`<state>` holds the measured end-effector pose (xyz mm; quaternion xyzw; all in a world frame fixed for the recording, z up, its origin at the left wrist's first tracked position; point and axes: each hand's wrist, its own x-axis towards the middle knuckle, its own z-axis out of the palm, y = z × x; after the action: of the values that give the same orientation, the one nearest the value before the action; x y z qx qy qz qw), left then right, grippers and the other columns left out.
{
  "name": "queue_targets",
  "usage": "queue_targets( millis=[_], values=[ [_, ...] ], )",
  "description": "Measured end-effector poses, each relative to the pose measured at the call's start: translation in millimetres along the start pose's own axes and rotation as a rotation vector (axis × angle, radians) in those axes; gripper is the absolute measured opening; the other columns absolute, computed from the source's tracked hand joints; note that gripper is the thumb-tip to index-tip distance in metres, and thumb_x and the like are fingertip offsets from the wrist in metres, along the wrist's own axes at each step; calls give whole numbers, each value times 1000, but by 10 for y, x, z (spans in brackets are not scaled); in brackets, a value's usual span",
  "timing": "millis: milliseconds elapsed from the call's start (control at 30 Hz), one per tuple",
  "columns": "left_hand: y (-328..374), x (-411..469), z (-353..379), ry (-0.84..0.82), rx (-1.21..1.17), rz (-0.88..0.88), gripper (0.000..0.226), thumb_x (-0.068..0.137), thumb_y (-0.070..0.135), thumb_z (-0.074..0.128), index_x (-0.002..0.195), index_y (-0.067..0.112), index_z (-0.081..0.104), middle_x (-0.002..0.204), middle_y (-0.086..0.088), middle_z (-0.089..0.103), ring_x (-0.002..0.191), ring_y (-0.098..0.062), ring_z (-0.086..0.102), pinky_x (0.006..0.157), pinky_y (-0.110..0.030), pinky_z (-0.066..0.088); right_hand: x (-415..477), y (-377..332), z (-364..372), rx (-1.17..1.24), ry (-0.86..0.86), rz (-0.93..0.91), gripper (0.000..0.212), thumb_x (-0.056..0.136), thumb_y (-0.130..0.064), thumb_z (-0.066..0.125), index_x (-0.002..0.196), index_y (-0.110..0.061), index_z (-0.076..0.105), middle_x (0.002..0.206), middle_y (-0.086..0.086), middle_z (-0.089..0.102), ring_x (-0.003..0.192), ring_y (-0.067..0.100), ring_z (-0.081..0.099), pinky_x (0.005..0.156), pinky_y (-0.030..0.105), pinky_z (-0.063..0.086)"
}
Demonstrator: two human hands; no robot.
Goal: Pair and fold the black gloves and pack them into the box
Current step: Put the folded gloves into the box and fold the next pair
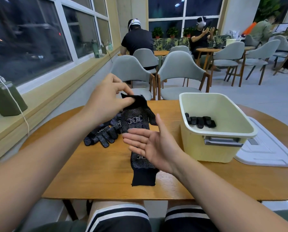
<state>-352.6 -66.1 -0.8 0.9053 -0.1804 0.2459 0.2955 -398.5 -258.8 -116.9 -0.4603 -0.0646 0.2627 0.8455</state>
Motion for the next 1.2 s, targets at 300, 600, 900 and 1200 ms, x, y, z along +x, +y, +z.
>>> queue_targets(
  millis=[300, 600, 900, 1200],
  values=[
    [93, -539, 187, -246, -119, 2, 11, 88, 24, 84, 91, 34, 79, 91, 14, 74, 89, -1, 68, 78, -23, 51, 217, -142, -198, 175, 106, 0, 96, 101, -83, 32, 150, -5, 59, 141, 25, 67, 134, 38, 64, 117, 48, 47],
    [-110, -1019, 490, -362, -167, -3, 13, 86, 23, 89, 93, 33, 83, 92, 10, 74, 94, -8, 69, 84, -17, 48, 227, -84, -374, 250, 167, 101, 92, 100, -76, 50, 145, 4, 61, 140, 28, 67, 132, 40, 66, 115, 54, 49],
    [-248, -1323, 708, -450, -180, -36, 12, 88, 30, 86, 97, 37, 84, 94, 13, 72, 94, -8, 67, 84, -26, 54, 248, 31, -454, 177, 288, 155, 84, 95, -70, 68, 142, 0, 62, 137, 23, 70, 128, 40, 69, 119, 53, 47],
    [-297, -1507, 819, -507, -184, -55, 15, 90, 30, 87, 101, 39, 84, 95, 14, 70, 93, -8, 68, 80, -18, 52, 222, 27, -452, 33, 285, 176, 67, 97, -71, 62, 99, -5, 71, 81, 10, 75, 77, 24, 78, 70, 33, 62]
  ],
)
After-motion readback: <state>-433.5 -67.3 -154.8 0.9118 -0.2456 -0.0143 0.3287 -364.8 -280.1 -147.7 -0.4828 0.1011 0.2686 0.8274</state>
